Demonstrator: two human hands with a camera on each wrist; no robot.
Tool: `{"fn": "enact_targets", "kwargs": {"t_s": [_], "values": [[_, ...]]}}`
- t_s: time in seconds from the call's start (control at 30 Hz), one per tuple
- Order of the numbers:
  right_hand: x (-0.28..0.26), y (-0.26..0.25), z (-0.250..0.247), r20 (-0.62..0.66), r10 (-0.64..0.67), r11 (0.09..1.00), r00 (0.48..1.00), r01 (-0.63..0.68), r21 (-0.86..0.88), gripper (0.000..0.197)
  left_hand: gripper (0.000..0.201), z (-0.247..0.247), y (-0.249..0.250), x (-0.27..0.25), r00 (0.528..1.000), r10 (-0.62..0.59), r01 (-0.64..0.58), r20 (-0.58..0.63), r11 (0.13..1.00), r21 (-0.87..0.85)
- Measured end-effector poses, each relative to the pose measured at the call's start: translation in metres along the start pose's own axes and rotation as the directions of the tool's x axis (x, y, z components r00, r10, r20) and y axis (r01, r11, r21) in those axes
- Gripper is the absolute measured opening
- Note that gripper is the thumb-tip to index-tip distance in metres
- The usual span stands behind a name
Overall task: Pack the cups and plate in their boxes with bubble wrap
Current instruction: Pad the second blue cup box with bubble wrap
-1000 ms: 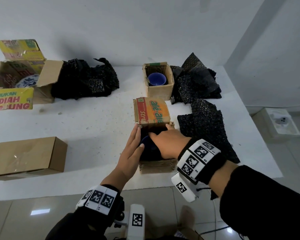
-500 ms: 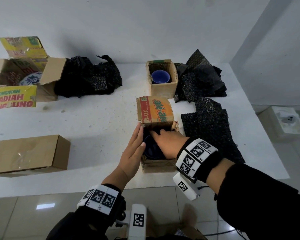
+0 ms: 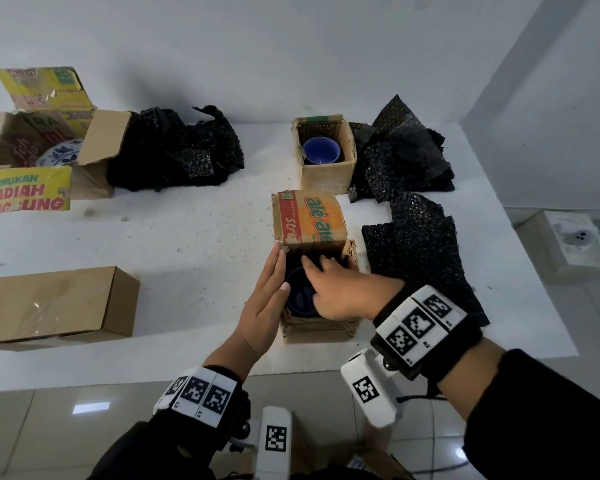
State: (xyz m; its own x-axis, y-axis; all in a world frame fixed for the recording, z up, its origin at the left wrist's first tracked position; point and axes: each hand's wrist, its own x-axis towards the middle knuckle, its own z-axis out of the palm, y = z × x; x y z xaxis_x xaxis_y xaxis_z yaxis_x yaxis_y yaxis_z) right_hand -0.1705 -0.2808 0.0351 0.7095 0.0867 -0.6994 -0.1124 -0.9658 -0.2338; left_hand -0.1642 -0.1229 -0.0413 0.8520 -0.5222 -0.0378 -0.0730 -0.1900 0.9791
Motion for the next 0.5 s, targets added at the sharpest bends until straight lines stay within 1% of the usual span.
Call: {"fn": "enact_targets", "kwargs": {"t_s": [0.03, 0.1, 0.17, 0.27, 0.37, 0.43, 0.47, 0.5], "values": [[0.001, -0.001, 0.004, 0.003, 0.031, 0.998, 1.000, -0.031, 0.060, 0.074, 0.067, 0.001, 0.000, 0.000, 1.000, 0.002, -0.002, 0.000, 1.000, -0.001], [0.004, -0.005, 0.014, -0.045, 0.097, 0.985, 0.994, -0.089, 0.147, 0.078, 0.064, 0.003, 0.000, 0.000, 1.000, 0.009, -0.009, 0.000, 1.000, -0.002], [0.009, -0.009, 0.022, -0.106, 0.141, 0.970, 0.984, -0.116, 0.215, 0.084, 0.058, 0.003, 0.001, 0.000, 1.000, 0.009, -0.009, 0.002, 1.000, -0.006], [0.014, -0.010, 0.023, -0.125, 0.173, 0.947, 0.977, -0.130, 0.294, 0.083, 0.057, 0.003, 0.002, 0.001, 1.000, -0.002, 0.003, 0.004, 1.000, -0.012], [0.015, -0.008, 0.019, -0.116, 0.158, 0.939, 0.981, -0.112, 0.326, 0.077, 0.057, 0.004, 0.002, 0.001, 1.000, 0.001, -0.001, -0.007, 1.000, -0.016], [0.007, -0.008, 0.016, -0.147, 0.116, 0.950, 0.982, -0.067, 0.304, 0.077, 0.059, 0.003, 0.005, 0.001, 1.000, 0.001, -0.002, -0.027, 1.000, -0.023], [0.000, -0.007, 0.014, -0.180, 0.070, 0.956, 0.981, -0.015, 0.292, 0.075, 0.063, 0.002, 0.007, 0.001, 0.999, -0.002, 0.002, -0.042, 1.000, 0.011], [-0.007, -0.005, 0.012, -0.224, 0.012, 0.959, 0.975, 0.052, 0.280, 0.072, 0.066, 0.001, 0.009, 0.002, 0.998, -0.005, 0.011, -0.063, 0.995, 0.104]]}}
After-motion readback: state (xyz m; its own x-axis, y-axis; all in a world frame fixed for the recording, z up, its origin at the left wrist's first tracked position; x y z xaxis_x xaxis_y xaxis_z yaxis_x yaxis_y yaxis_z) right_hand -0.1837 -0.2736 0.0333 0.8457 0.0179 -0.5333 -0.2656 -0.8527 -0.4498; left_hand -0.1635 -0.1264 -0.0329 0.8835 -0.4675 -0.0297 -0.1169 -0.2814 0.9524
